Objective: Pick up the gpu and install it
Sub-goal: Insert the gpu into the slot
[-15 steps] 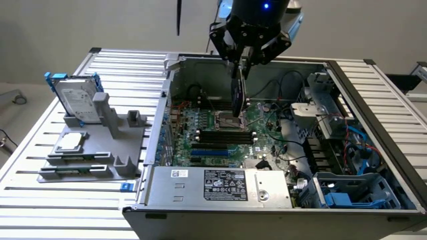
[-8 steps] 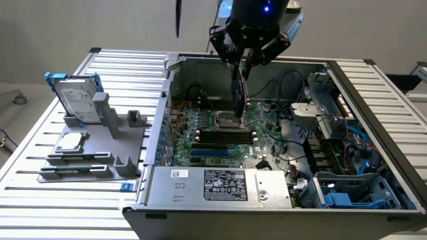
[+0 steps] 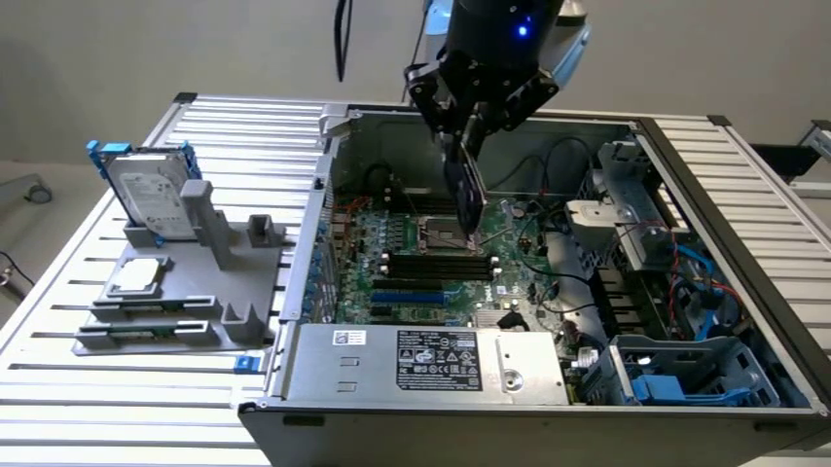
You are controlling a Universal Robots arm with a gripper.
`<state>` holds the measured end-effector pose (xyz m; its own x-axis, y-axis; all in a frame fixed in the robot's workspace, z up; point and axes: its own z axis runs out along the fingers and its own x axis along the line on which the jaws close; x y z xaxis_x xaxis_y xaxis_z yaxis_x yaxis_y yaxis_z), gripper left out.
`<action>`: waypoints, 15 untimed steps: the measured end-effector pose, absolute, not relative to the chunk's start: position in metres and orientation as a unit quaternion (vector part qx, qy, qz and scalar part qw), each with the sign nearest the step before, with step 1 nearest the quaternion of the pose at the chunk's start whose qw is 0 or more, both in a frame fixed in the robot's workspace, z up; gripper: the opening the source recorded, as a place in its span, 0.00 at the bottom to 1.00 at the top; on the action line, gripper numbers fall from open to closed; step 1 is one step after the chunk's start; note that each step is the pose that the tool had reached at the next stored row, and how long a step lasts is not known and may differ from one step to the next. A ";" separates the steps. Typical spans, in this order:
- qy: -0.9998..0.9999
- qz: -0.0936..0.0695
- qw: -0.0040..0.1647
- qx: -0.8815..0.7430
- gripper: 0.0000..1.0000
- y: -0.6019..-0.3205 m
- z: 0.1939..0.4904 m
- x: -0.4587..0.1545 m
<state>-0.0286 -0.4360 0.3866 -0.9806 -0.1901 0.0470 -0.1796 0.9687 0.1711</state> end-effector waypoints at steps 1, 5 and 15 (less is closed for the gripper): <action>-0.991 -0.083 0.032 0.102 0.26 -0.436 0.386 -0.029; -0.986 -0.082 0.035 0.138 0.26 -0.436 0.381 -0.029; -0.970 -0.078 0.042 0.227 0.26 -0.436 0.372 -0.029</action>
<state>-0.0286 -0.4360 0.3715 -0.8936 -0.4465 0.0464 -0.4332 0.8849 0.1711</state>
